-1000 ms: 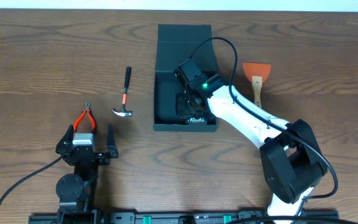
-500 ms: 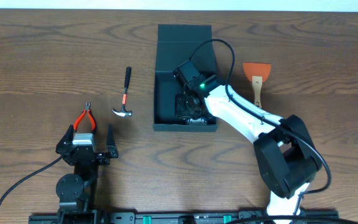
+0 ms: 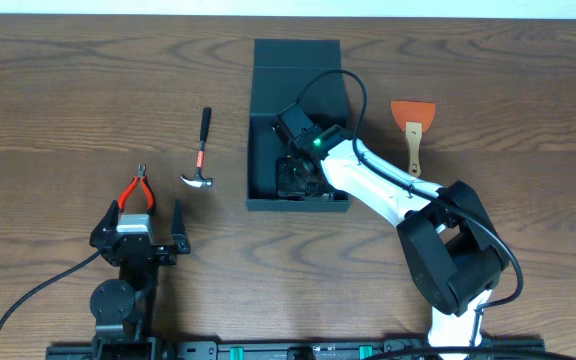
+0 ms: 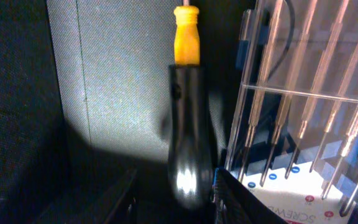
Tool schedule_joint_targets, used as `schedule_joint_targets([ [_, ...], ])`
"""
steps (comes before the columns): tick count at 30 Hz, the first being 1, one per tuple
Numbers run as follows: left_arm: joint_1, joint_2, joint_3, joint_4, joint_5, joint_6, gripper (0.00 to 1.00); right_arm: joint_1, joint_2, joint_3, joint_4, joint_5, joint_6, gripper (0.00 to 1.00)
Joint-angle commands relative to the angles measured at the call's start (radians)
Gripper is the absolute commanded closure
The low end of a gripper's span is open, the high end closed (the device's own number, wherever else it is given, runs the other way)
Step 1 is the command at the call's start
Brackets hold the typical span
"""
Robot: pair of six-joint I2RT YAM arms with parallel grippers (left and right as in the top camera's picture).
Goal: Pack container
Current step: 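Lower the screwdriver beside the case and open the right gripper, then move the right gripper over the orange paint scraper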
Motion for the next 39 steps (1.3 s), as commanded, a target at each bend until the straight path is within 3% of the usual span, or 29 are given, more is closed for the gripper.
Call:
schedule_joint_targets([
  [1, -0.003, -0.006, -0.011, -0.015, 0.014, 0.014, 0.02, 0.005, 0.004, 0.018, 0.016, -0.024, -0.015, 0.61],
  [8, -0.003, -0.006, -0.011, -0.015, 0.014, 0.014, 0.02, 0.003, 0.004, 0.119, -0.011, -0.047, -0.053, 0.63],
  [16, -0.003, -0.006, -0.011, -0.015, 0.014, 0.014, 0.01, -0.022, 0.004, 0.426, -0.214, 0.014, -0.129, 0.58],
  [22, -0.003, -0.006, -0.011, -0.015, 0.014, 0.014, 0.01, -0.107, 0.004, 0.612, -0.414, 0.051, -0.187, 0.52],
  [30, -0.003, -0.006, -0.011, -0.015, 0.014, 0.014, 0.01, -0.256, 0.004, 0.668, -0.571, 0.076, -0.262, 0.46],
  [35, -0.003, -0.006, -0.011, -0.015, 0.014, 0.014, 0.02, -0.346, 0.004, 0.668, -0.628, 0.14, -0.298, 0.27],
  [39, -0.003, -0.006, -0.011, -0.015, 0.014, 0.014, 0.02, -0.407, 0.004, 0.668, -0.66, 0.178, -0.298, 0.06],
])
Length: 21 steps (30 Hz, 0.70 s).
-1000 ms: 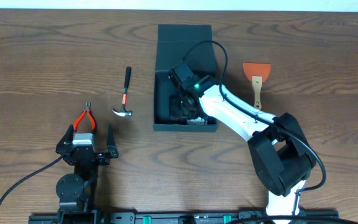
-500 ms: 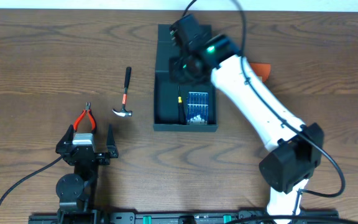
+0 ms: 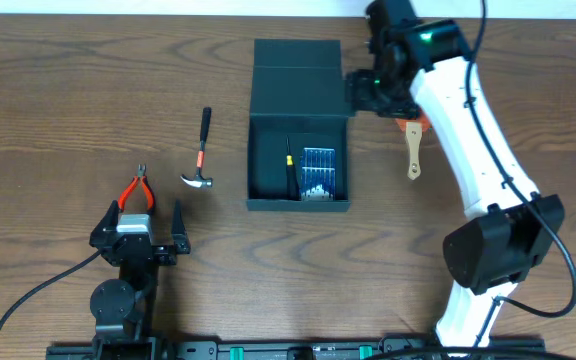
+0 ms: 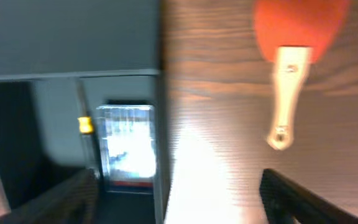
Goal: Pack container
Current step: 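Move the right gripper over the orange paint scraper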
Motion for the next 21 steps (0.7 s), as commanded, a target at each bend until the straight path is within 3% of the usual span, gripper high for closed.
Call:
schedule_joint_targets([
  [1, -0.003, -0.006, -0.011, -0.015, 0.014, 0.014, 0.01, -0.055, 0.003, 0.02, -0.017, 0.066, -0.022, 0.01],
  [9, -0.003, -0.006, -0.011, -0.015, 0.014, 0.014, 0.01, -0.17, 0.004, -0.052, -0.015, 0.077, -0.073, 0.01],
  [21, -0.003, -0.006, -0.011, -0.015, 0.014, 0.014, 0.02, -0.232, 0.004, -0.496, 0.243, 0.076, -0.105, 0.03],
])
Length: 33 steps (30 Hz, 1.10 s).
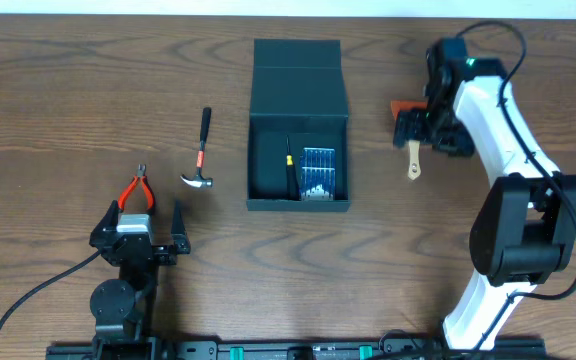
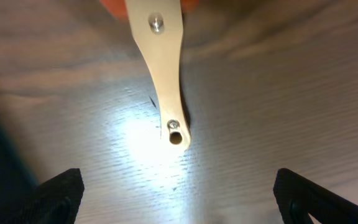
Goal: Pack container
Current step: 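Move the right gripper over the orange paint scraper, then lower the right gripper and grasp the scraper's wooden handle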
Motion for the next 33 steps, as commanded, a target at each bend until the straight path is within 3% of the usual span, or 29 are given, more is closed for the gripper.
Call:
schedule_joint_targets([
  [1, -0.003, -0.006, -0.011, -0.015, 0.014, 0.014, 0.02, -0.008, 0.004, -0.095, 0.048, 0.009, -0.009, 0.04],
  [11, -0.003, -0.006, -0.011, -0.015, 0.014, 0.014, 0.02, -0.007, 0.004, -0.262, 0.183, -0.018, -0.002, 0.06],
  [17, -0.003, -0.006, -0.011, -0.015, 0.014, 0.014, 0.02, -0.005, 0.004, -0.266, 0.22, -0.073, 0.025, 0.12],
  [27, -0.003, -0.006, -0.011, -0.015, 0.014, 0.014, 0.01, -0.006, 0.004, -0.266, 0.277, -0.071, 0.034, 0.13],
  [33, -0.003, -0.006, -0.011, -0.015, 0.014, 0.014, 0.01, -0.006, 0.004, -0.266, 0.278, -0.02, -0.043, 0.13],
])
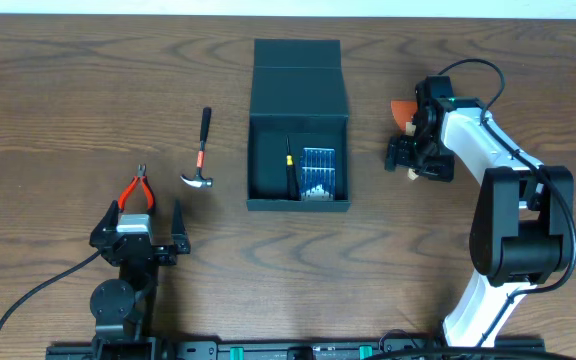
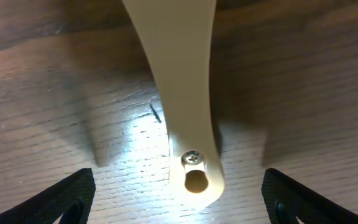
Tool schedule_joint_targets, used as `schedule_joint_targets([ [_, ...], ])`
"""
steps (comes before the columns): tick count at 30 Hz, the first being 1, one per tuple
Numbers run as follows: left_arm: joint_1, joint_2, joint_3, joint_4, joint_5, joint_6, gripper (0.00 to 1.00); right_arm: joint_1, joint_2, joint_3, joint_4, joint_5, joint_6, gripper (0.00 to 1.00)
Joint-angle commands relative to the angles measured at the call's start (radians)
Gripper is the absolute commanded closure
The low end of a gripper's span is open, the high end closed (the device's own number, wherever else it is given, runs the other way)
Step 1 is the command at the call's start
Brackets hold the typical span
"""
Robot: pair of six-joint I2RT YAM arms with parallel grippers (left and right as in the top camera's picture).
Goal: Pack container
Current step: 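Lower the right gripper and grasp the scraper's wooden handle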
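The black container [image 1: 260,150] stands open at mid-table, its lid folded back. Inside lie a yellow-collared screwdriver [image 1: 290,165] and a clear case of screwdrivers [image 1: 318,172]. To its right lies a scraper with an orange blade [image 1: 402,110]. Its cream handle [image 2: 180,93] runs down between the wide-open fingers [image 2: 64,198] of my right gripper [image 1: 414,160], which sits low over the handle's end without touching it. A hammer [image 1: 200,155] and red pliers [image 1: 138,190] lie at the left. My left gripper [image 1: 140,222] rests open just below the pliers.
The wooden table [image 1: 58,100] carries only these tools and the box. The right arm stretches from the front right edge up to the scraper. The left arm's base and cable sit at the front left.
My right gripper has come down closer to the scraper's handle and shifted toward its end; the handle now fills the wrist view. It is still open. The left arm has not moved.
My right gripper was inside the container at the yellow-collared screwdriver. Then it was up beyond the box's right rear corner, with the screwdriver lying in the box. Later it hovered open over the scraper's handle, and now it straddles the handle's end low down.
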Motion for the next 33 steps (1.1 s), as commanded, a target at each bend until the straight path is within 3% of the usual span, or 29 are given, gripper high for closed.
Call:
schedule_joint_targets([
  [1, -0.003, -0.006, -0.011, -0.015, 0.014, 0.014, 0.01, -0.006, 0.004, -0.003, -0.001, 0.043, -0.06, 0.13],
  [9, -0.003, -0.006, -0.011, -0.015, 0.014, 0.014, 0.01, -0.022, 0.004, -0.003, 0.024, 0.084, -0.106, 0.08],
  [17, -0.003, -0.006, -0.011, -0.015, 0.014, 0.014, 0.02, -0.037, 0.004, 0.001, 0.031, 0.062, -0.107, 0.18],
  [33, -0.003, -0.006, -0.011, -0.015, 0.014, 0.014, 0.01, -0.039, 0.032, 0.182, -0.025, 0.043, -0.135, 0.2],
])
